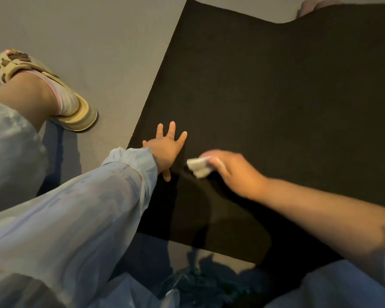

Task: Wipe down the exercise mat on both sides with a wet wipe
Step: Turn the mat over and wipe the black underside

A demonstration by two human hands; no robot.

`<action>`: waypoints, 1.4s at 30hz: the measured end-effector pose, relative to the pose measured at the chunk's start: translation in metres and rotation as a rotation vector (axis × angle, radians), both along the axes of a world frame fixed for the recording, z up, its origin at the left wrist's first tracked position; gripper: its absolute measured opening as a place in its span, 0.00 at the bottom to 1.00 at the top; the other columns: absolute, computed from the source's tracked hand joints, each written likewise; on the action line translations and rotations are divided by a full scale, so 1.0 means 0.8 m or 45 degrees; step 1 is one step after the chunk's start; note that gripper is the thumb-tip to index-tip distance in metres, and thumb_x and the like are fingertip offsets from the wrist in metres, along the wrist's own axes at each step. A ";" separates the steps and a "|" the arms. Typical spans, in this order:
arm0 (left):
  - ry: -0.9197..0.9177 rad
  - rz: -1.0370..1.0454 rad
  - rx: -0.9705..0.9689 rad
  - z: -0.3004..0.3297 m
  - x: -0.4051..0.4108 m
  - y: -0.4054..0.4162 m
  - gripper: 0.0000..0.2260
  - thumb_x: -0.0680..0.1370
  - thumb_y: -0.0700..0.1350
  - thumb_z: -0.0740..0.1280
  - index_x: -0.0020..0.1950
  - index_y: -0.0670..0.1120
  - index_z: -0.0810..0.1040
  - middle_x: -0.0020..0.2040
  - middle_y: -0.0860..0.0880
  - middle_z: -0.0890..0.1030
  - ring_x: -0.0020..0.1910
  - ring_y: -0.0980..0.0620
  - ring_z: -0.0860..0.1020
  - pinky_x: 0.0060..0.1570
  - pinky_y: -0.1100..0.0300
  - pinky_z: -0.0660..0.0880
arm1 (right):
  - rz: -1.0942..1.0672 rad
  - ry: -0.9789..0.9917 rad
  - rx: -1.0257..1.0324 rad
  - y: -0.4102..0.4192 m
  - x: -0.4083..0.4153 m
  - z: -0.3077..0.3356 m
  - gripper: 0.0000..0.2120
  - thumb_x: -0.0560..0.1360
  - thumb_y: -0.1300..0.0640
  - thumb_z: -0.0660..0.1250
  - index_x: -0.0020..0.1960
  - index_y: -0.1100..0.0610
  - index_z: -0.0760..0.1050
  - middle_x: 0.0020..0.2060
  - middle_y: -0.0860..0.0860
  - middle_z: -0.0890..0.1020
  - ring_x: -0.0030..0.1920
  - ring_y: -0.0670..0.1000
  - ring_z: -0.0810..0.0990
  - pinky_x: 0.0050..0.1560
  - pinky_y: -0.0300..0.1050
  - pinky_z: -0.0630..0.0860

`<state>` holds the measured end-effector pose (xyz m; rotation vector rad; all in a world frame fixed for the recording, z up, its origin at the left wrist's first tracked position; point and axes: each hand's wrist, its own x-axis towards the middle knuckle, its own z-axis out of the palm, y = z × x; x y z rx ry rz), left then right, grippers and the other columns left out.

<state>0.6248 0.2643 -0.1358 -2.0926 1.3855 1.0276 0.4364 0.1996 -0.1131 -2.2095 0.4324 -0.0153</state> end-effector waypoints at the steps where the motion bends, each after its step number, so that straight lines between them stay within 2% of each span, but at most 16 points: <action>1: 0.008 0.003 -0.001 -0.002 0.001 0.000 0.58 0.64 0.39 0.78 0.76 0.53 0.36 0.74 0.45 0.30 0.73 0.38 0.33 0.67 0.33 0.54 | -0.106 -0.048 -0.139 -0.028 0.011 0.005 0.13 0.79 0.66 0.58 0.60 0.64 0.76 0.55 0.57 0.80 0.56 0.54 0.78 0.61 0.42 0.70; 5: 0.011 0.019 0.027 -0.009 0.003 -0.003 0.58 0.64 0.39 0.78 0.76 0.54 0.36 0.74 0.46 0.30 0.72 0.38 0.32 0.66 0.31 0.52 | -0.512 0.043 -0.649 -0.138 0.034 0.009 0.17 0.81 0.54 0.54 0.63 0.60 0.74 0.61 0.58 0.77 0.62 0.59 0.73 0.60 0.48 0.67; 8: 0.013 0.017 0.033 -0.010 0.002 -0.003 0.58 0.64 0.40 0.78 0.76 0.54 0.35 0.74 0.46 0.29 0.72 0.38 0.32 0.66 0.32 0.52 | -0.500 0.269 -0.863 -0.173 0.033 -0.011 0.17 0.81 0.55 0.55 0.67 0.61 0.68 0.66 0.59 0.71 0.67 0.60 0.67 0.64 0.53 0.63; 11: 0.018 0.025 0.037 -0.010 0.002 -0.004 0.58 0.64 0.39 0.78 0.76 0.54 0.35 0.74 0.46 0.29 0.72 0.38 0.32 0.66 0.32 0.52 | -0.281 0.647 -0.805 -0.154 0.025 -0.050 0.22 0.82 0.55 0.52 0.74 0.60 0.57 0.74 0.58 0.58 0.74 0.57 0.56 0.71 0.51 0.53; 12: 0.021 0.025 0.039 -0.009 0.001 -0.004 0.58 0.64 0.39 0.78 0.76 0.54 0.36 0.74 0.46 0.29 0.72 0.38 0.31 0.66 0.32 0.52 | -0.288 0.680 -0.792 -0.145 0.022 -0.060 0.23 0.82 0.55 0.51 0.75 0.60 0.54 0.75 0.57 0.56 0.74 0.57 0.54 0.72 0.50 0.52; 16: 0.025 0.034 0.043 -0.006 -0.001 -0.006 0.57 0.65 0.38 0.78 0.76 0.54 0.36 0.74 0.46 0.29 0.72 0.38 0.32 0.67 0.32 0.51 | -0.399 0.554 -0.694 -0.113 0.018 -0.066 0.22 0.82 0.55 0.50 0.75 0.59 0.55 0.75 0.55 0.57 0.74 0.55 0.55 0.71 0.49 0.52; 26: -0.008 -0.032 -0.048 -0.001 0.000 0.002 0.56 0.66 0.38 0.77 0.76 0.52 0.37 0.75 0.44 0.32 0.73 0.36 0.34 0.66 0.32 0.53 | -0.119 0.473 -0.508 0.020 -0.030 -0.060 0.25 0.83 0.55 0.51 0.77 0.57 0.48 0.77 0.52 0.51 0.76 0.50 0.46 0.72 0.40 0.38; 29: -0.035 -0.058 -0.053 -0.007 0.001 0.000 0.56 0.65 0.40 0.78 0.76 0.52 0.37 0.75 0.44 0.33 0.73 0.36 0.34 0.68 0.33 0.54 | -0.004 0.439 -0.451 0.069 -0.053 -0.059 0.25 0.83 0.55 0.52 0.77 0.55 0.48 0.77 0.51 0.50 0.76 0.48 0.45 0.67 0.32 0.30; 31: -0.055 -0.076 -0.059 -0.010 0.002 0.001 0.56 0.65 0.42 0.78 0.76 0.52 0.37 0.75 0.44 0.33 0.73 0.36 0.35 0.69 0.35 0.55 | 0.108 0.437 -0.429 0.099 -0.070 -0.058 0.24 0.83 0.55 0.51 0.77 0.55 0.49 0.77 0.51 0.49 0.76 0.48 0.43 0.65 0.31 0.28; 34: -0.111 -0.107 -0.076 -0.009 0.002 0.004 0.55 0.66 0.45 0.78 0.76 0.53 0.38 0.76 0.44 0.35 0.74 0.36 0.37 0.69 0.39 0.56 | 0.217 0.435 -0.344 0.126 -0.091 -0.051 0.24 0.83 0.56 0.52 0.77 0.55 0.51 0.77 0.50 0.51 0.74 0.44 0.41 0.67 0.33 0.30; 38: -0.155 -0.103 -0.085 0.003 -0.007 0.006 0.53 0.68 0.45 0.76 0.77 0.53 0.39 0.77 0.45 0.37 0.75 0.37 0.40 0.69 0.41 0.57 | 0.301 0.501 -0.175 0.141 -0.114 -0.039 0.23 0.82 0.56 0.54 0.76 0.52 0.56 0.76 0.47 0.54 0.73 0.40 0.46 0.73 0.38 0.43; 40: -0.194 -0.083 -0.075 0.008 -0.019 0.005 0.49 0.70 0.43 0.75 0.77 0.51 0.40 0.77 0.43 0.39 0.75 0.37 0.43 0.70 0.43 0.57 | 0.336 0.534 -0.123 0.136 -0.120 -0.035 0.23 0.80 0.57 0.58 0.74 0.50 0.61 0.75 0.45 0.57 0.74 0.41 0.51 0.73 0.41 0.50; 42: -0.207 -0.081 -0.087 0.013 -0.035 -0.001 0.45 0.73 0.42 0.72 0.77 0.47 0.42 0.77 0.41 0.42 0.75 0.37 0.46 0.70 0.44 0.57 | 0.296 0.473 -0.054 0.125 -0.120 -0.026 0.20 0.78 0.60 0.62 0.69 0.51 0.69 0.72 0.46 0.66 0.71 0.43 0.61 0.70 0.36 0.54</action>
